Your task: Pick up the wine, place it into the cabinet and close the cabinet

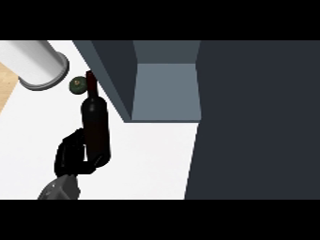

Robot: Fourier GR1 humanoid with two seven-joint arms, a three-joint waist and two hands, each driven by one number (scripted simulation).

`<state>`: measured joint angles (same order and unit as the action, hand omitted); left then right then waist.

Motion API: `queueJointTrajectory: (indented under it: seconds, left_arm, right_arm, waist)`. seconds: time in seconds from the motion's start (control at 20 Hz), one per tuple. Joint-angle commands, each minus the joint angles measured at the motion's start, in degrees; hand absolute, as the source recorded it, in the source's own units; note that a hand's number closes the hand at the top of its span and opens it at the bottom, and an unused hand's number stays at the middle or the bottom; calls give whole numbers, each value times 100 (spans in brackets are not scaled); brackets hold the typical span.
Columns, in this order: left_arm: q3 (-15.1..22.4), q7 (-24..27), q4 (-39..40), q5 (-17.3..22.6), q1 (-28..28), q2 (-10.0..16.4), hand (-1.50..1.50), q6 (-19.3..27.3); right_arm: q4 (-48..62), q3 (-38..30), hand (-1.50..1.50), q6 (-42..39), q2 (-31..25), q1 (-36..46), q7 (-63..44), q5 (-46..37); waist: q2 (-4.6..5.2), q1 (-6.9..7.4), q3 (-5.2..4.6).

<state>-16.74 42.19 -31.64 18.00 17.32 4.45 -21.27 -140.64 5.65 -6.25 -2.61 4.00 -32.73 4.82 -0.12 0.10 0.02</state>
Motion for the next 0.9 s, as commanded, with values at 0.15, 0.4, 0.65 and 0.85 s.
queueJointTrajectory:
  seconds: [0.15, 0.4, 0.65, 0.85]
  left_arm:
    - [347, -659, -1265, 251, -404, -414, 150, 114]
    - [1425, -762, -2161, 453, -754, -437, 150, 669]
    - [1887, -1739, -3651, 653, -1492, -441, 150, 854]
    - [3228, -1454, -4044, 1092, -1797, -443, 150, 1992]
  right_arm:
    - [-376, 0, -150, -95, 37, -218, -76, 363]
    - [-131, -466, -150, -13, -80, 266, -314, 724]
    - [-560, 325, -150, 259, 141, 185, -686, -30]
    - [-492, 203, -150, -11, 117, -241, -285, 224]
  waist:
    - [-5, 2, 2]
    - [-9, 6, 4]
    - [-28, 52, 2]
    - [-13, -3, 1]
